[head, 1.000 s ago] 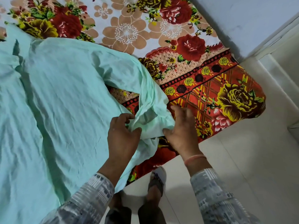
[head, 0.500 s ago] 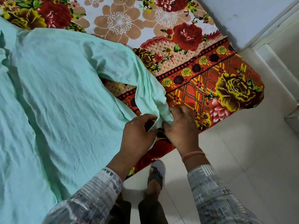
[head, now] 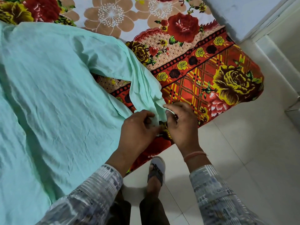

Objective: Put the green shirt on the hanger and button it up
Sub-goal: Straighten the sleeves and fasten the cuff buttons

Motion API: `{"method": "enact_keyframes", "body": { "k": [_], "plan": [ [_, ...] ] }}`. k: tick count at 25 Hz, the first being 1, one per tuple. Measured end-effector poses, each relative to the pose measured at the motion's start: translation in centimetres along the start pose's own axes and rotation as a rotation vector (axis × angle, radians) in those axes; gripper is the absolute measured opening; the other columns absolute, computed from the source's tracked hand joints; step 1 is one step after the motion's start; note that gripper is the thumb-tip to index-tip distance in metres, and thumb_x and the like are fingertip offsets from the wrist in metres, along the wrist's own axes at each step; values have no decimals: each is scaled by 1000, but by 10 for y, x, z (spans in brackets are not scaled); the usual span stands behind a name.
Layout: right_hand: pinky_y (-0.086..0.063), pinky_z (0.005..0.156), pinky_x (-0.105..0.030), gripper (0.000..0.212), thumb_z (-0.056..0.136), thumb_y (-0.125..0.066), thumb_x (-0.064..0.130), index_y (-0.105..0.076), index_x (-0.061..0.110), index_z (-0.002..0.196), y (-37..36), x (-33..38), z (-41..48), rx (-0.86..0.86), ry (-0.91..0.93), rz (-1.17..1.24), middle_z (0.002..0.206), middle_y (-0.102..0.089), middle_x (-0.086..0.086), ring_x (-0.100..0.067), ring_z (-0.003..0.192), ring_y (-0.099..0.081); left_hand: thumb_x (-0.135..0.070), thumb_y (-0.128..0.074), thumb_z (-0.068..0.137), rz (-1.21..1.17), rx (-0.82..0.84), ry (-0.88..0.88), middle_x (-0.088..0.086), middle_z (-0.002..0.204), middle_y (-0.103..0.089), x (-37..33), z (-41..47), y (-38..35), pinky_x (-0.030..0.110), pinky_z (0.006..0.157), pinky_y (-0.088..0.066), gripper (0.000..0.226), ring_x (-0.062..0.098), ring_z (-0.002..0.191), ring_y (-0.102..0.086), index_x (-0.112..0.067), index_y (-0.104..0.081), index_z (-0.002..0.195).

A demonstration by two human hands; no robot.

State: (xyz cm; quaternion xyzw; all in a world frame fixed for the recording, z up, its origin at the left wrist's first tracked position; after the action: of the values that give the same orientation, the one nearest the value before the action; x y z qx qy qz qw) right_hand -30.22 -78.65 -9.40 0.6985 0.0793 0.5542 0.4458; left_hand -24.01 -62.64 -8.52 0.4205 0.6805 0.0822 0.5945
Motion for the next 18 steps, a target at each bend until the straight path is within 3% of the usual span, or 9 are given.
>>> {"method": "enact_keyframes", "body": {
  "k": [2,4,6,9,11,14,18],
  "plan": [
    [-58,96,-33,29,92,-76,4,-83,21,114,-3,0,-4,-19,-32,4,119,-60,-2,-23,113,-61,-42,-93,69,245,77,-131,2,106,-70,-5,-5,-13,32,80,-52,63,21,94,-68,-18,-71,122],
    [-57,100,-35,31,88,-78,0,-85,21,110,-5,1,-8,-20,-56,-5,123,-60,0,-24,119,-59,-25,-86,75,335,50,-194,7,104,-72,-5,-6,-17,38,81,-55,45,31,97,-70,-14,-74,117],
    [-54,105,-33,32,89,-74,-1,-84,20,111,1,7,-8,-49,-7,1,126,-66,-1,-24,124,-59,-16,-76,82,211,-68,-203,1,96,-78,-6,-4,-3,38,81,-59,24,26,93,-72,-17,-81,105],
    [-55,100,-40,31,93,-59,6,-84,15,109,11,16,1,-28,172,-50,110,-76,-2,-27,113,-66,-21,-71,93,-78,-275,-155,-5,100,-80,-18,2,28,29,84,-56,17,14,95,-71,-21,-84,105],
    [-56,93,-44,29,92,-59,5,-84,12,107,11,21,4,24,244,-117,103,-76,-3,-29,106,-66,-21,-70,97,-254,-334,-39,-7,99,-79,-24,11,40,30,83,-58,14,12,94,-74,-23,-81,106],
    [-56,93,-43,27,89,-67,-2,-83,9,108,12,32,4,32,299,-111,106,-73,-7,-30,107,-64,-23,-74,96,-358,-294,121,-10,88,-81,-22,28,42,37,82,-64,12,10,86,-76,-25,-84,102],
    [-58,93,-39,24,91,-67,-1,-81,10,107,9,46,9,30,290,-3,106,-74,-6,-26,105,-68,-18,-79,94,-410,-89,142,-8,91,-85,-19,33,40,42,89,-65,13,11,90,-80,-23,-87,103]
  ]
}}
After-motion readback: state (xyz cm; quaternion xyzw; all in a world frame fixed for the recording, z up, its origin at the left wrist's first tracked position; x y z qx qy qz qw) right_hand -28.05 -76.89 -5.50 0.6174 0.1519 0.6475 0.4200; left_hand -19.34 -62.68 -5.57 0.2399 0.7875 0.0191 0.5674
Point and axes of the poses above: each hand's wrist, its own z-axis towards the middle knuckle, its own y-axis out of the back of the hand, x = y × z, the point moved 4 cm from there along z, towards the middle knuckle
